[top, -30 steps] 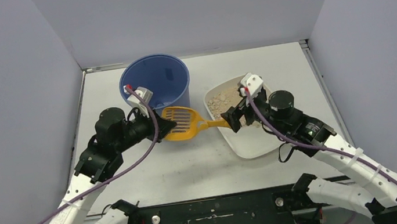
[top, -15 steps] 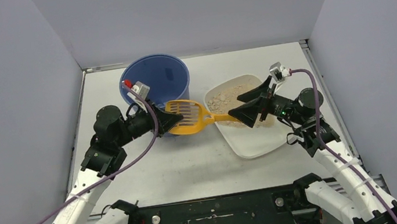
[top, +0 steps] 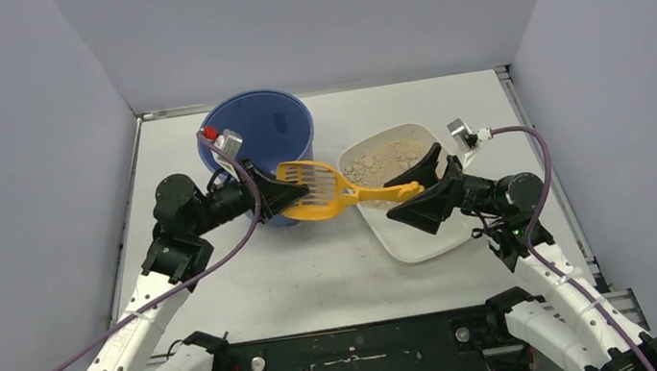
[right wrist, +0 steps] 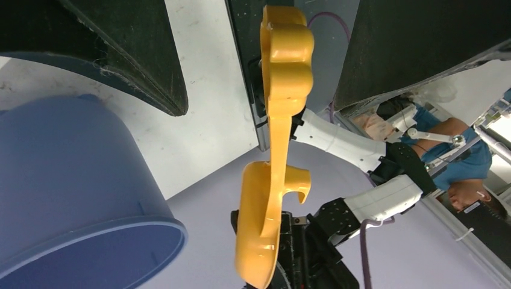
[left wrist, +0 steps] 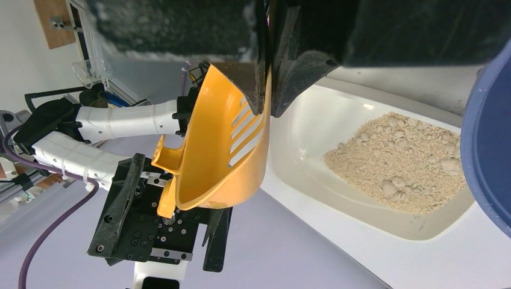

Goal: Clean the litter box

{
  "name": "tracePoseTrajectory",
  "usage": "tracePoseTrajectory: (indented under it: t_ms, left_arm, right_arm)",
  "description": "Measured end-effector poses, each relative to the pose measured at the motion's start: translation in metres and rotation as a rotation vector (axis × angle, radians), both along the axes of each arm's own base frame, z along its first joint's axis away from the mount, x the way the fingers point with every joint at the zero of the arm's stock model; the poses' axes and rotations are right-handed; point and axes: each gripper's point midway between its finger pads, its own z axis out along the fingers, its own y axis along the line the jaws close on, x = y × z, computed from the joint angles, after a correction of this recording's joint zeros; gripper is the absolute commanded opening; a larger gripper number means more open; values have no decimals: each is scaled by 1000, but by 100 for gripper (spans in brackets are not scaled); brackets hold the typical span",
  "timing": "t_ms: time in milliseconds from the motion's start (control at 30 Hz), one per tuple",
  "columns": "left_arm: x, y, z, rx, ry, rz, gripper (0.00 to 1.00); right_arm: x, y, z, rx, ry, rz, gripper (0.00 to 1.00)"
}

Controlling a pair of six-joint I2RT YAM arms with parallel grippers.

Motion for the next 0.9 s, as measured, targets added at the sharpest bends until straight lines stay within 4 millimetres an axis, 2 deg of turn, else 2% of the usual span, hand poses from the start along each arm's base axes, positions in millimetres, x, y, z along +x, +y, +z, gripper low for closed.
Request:
tracePoseTrajectory:
  t_ms: [300,433,667,900]
  left_arm:
    - [-2,-2,0,-11,9,-17,0]
    - [0,-1,-3,-4,16,-10,0]
    - [6,-2,-15,26,51,10,0]
    - [10,-2,-20,35,69,23,0]
  right_arm:
    - [-8,-1,8,14,-34,23,86]
    - [-7,-1,2,-5,-32,13,76]
    - [-6,-2,-1,-26,-47,-10,68]
    - [-5,-3,1,-30,-64,-21,54]
